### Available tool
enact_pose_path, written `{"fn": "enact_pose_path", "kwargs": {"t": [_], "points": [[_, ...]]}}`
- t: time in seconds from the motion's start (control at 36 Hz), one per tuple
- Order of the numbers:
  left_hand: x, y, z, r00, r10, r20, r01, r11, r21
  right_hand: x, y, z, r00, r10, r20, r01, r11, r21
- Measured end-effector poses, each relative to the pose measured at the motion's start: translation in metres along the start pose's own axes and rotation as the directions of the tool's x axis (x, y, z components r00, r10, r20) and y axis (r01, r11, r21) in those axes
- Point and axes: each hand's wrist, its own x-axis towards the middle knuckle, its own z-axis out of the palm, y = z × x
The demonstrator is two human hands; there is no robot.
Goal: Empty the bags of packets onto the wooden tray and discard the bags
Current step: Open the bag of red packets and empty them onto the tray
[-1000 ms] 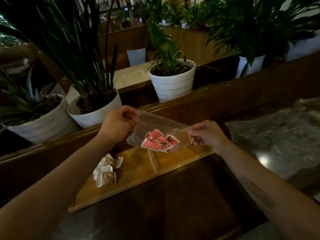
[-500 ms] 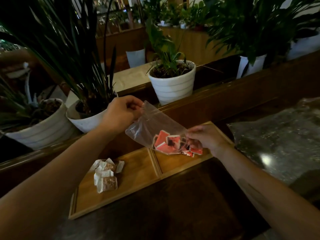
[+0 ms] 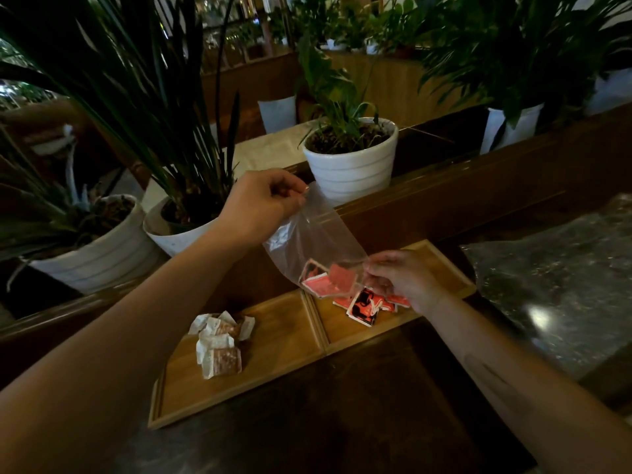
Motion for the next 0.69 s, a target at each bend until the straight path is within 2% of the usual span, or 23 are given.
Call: {"fn": "enact_pose_path", "kwargs": {"t": [0.17,0.39,0.69], "points": [[0.002,0.0,0.003,1.0,0.019,0.005,-0.019,1.0,0.012,0.0,0.001,-0.001,1.0,0.01,-0.023,-0.009,1.0,0.012],[0.005,0.012,0.008,0.999,0.043,-0.012,-0.044,0.994,-0.101,-0.002,0.001,0.006,1.0,0.014,-0.011,-0.014,0.999,0.043],[0.004,0.014,0.008,0.996,0.074,-0.048,-0.077,0.993,-0.084,-0.004,-0.003,0.003,0.999,-0.009,-0.043,0.012,0.997,0.074]]}}
